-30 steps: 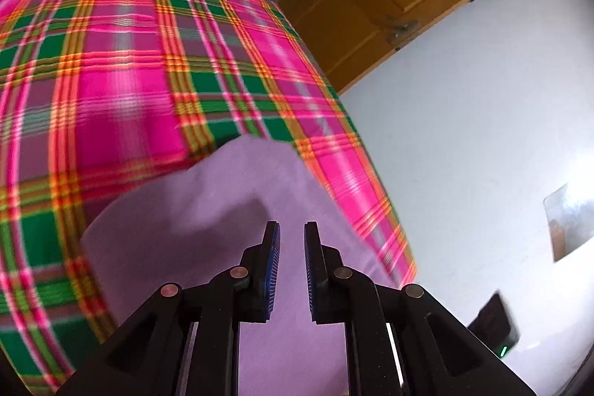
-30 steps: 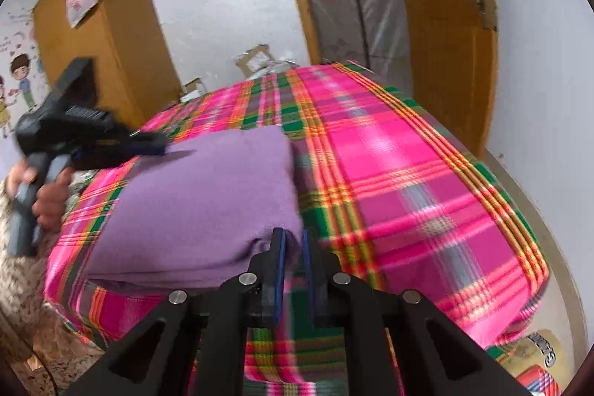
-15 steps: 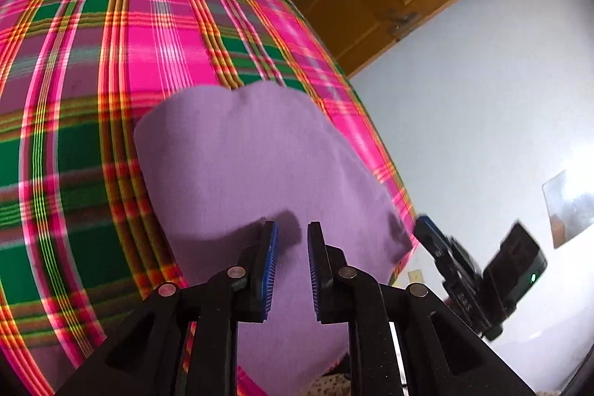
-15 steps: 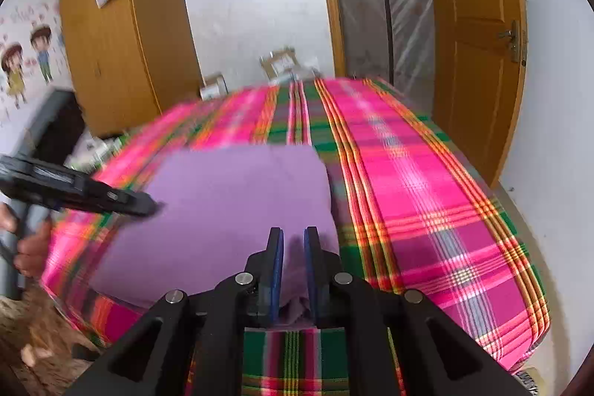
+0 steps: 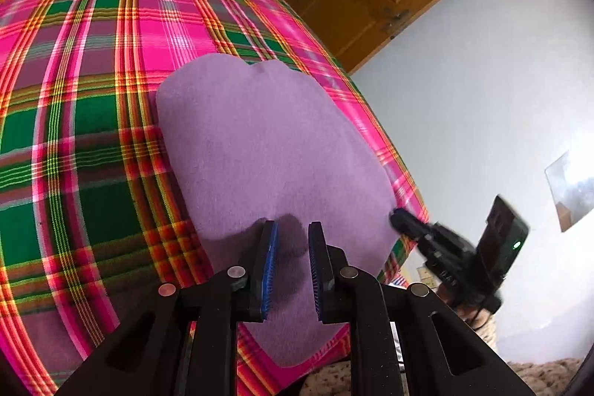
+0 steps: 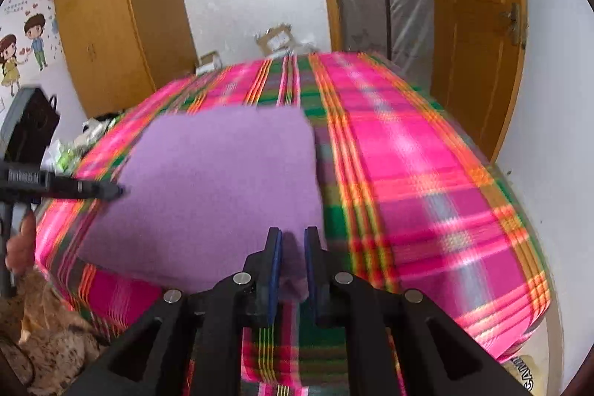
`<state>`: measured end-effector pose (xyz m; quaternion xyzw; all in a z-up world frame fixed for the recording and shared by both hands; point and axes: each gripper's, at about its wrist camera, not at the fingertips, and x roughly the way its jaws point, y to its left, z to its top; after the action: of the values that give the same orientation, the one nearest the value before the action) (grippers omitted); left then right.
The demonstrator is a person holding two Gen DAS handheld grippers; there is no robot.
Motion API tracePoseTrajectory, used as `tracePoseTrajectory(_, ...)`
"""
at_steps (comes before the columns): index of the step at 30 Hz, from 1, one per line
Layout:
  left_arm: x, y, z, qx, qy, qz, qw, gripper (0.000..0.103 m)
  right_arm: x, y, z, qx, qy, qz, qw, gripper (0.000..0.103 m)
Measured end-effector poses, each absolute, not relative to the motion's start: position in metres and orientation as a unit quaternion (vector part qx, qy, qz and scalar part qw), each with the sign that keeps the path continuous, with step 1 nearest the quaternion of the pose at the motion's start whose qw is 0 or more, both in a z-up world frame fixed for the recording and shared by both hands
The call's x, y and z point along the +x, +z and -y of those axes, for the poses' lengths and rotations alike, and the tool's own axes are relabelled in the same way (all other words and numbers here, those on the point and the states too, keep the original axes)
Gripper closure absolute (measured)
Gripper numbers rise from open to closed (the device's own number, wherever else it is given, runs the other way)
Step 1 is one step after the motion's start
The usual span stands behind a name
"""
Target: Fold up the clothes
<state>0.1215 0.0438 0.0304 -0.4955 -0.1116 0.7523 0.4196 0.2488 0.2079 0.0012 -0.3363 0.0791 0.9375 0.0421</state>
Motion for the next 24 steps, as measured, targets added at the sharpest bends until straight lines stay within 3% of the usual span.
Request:
tracePoseTrajectory(9,0.125,0.027,-0.038,-0.493,0.749,0.108,0.43,0.086,0.234,-0.018,-0.211,-0.353,0.931,-0.084,0.034,0.089)
tracePoseTrajectory(24,0.103,0.033,-0.044,-0.486,0.756,0.102,0.428,0.086,0.178,0.007,-0.223,-0.352,0.934,-0.066,-0.006,0.087)
